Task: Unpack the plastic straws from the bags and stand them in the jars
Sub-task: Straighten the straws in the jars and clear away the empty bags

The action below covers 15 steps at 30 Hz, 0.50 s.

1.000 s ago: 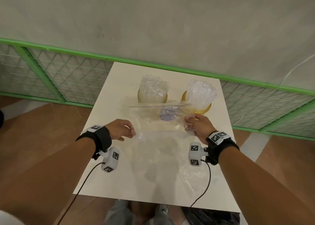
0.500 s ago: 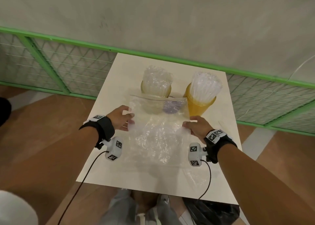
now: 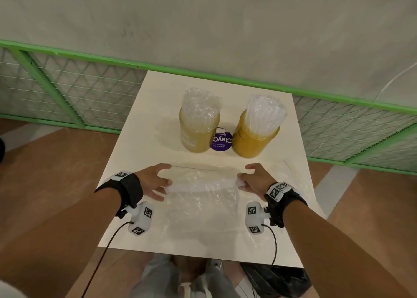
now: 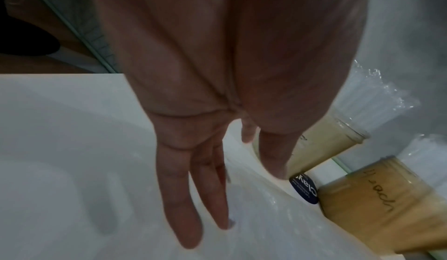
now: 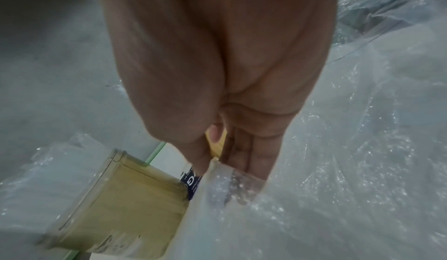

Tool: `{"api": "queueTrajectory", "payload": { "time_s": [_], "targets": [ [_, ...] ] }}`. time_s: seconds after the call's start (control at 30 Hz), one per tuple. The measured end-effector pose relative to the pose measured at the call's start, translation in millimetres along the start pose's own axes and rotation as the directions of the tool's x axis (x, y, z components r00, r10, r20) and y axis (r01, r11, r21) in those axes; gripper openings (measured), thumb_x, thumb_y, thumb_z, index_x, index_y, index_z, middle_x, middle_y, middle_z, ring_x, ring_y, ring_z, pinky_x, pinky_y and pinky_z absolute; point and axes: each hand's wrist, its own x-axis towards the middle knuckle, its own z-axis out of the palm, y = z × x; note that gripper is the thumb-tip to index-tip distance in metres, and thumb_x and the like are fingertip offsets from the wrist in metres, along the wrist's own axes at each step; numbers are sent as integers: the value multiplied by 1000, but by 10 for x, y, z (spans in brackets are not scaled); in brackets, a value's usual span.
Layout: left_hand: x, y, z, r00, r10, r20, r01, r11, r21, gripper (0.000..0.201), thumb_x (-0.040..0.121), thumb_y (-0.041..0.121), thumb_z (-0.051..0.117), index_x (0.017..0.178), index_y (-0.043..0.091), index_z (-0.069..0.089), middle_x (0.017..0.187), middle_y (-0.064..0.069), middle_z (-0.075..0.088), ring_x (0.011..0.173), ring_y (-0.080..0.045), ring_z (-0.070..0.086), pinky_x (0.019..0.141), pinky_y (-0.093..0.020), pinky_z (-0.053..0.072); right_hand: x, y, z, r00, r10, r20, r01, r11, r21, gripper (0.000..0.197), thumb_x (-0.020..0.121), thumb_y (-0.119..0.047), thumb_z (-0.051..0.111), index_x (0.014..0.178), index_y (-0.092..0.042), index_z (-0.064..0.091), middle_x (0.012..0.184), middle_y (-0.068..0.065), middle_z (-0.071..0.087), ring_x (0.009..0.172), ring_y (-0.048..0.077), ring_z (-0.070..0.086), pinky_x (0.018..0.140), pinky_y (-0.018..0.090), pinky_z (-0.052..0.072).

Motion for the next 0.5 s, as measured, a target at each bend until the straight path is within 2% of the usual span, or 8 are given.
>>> {"api": "queueTrajectory", "payload": {
  "time_s": [0.03, 0.1, 0.17, 0.27, 0.33, 0.4, 0.5],
  "targets": [
    [14, 13, 12, 1000, 26, -7, -26, 1000, 11, 55, 89, 0, 69, 134, 23, 48, 100, -14, 59, 85, -28, 60, 84, -44, 58, -5, -7, 2, 999, -20, 26, 20, 1000, 3, 46, 92, -2, 71, 129, -14, 45, 111, 20, 61, 78, 24, 64, 75, 31, 61],
    [30, 77, 6, 994, 86, -72, -80, 994, 76, 54, 82, -7, 74, 128, 15, 57, 97, -13, 55, 86, -26, 57, 80, -34, 55, -32, -28, -3, 993, -39, 108, 40, 999, -4, 45, 90, 3, 71, 126, -16, 51, 99, 18, 65, 77, 24, 62, 82, 31, 58],
    [38, 136, -54, 980, 148, -133, -125, 978, 164, 43, 78, -6, 77, 113, 13, 64, 96, -13, 57, 84, -26, 54, 70, -30, 50, -65, -60, -36, 986, -39, 161, 50, 996, -68, 36, 90, 5, 69, 119, -13, 59, 90, 15, 68, 78, 23, 68, 86, 34, 60],
    [26, 182, -198, 959, 207, -193, -164, 963, 215, 28, 76, 2, 82, 96, 13, 68, 87, -7, 67, 82, -20, 57, 63, -26, 42, -73, -111, -86, 986, -86, 146, 105, 986, -132, 18, 93, 1, 69, 107, -9, 68, 79, 13, 71, 76, 24, 71, 88, 41, 61],
    [33, 216, -273, 953, 216, -211, -180, 968, 177, 20, 78, 8, 81, 91, 16, 68, 80, -6, 66, 71, -20, 50, 58, -25, 36, -71, -149, -93, 980, -144, 135, 155, 985, -70, 13, 94, 2, 67, 103, -8, 69, 73, 16, 66, 71, 28, 65, 87, 44, 60],
    [12, 283, -291, 956, 207, -209, -193, 977, 89, 16, 84, 9, 74, 95, 17, 66, 80, -6, 65, 69, -20, 49, 59, -27, 33, -83, -192, -84, 970, -193, 145, 199, 979, -30, 17, 95, 1, 66, 108, -10, 68, 73, 16, 62, 70, 28, 59, 85, 46, 58],
    [-43, 349, -269, 974, 182, -136, -197, 974, -108, 20, 91, 3, 64, 105, 18, 62, 90, -4, 69, 85, -21, 66, 71, -33, 48, -113, -239, -52, 955, -225, 193, 236, 971, -34, 33, 94, 3, 67, 121, -15, 67, 85, 14, 63, 79, 24, 63, 88, 44, 59]
  ]
}}
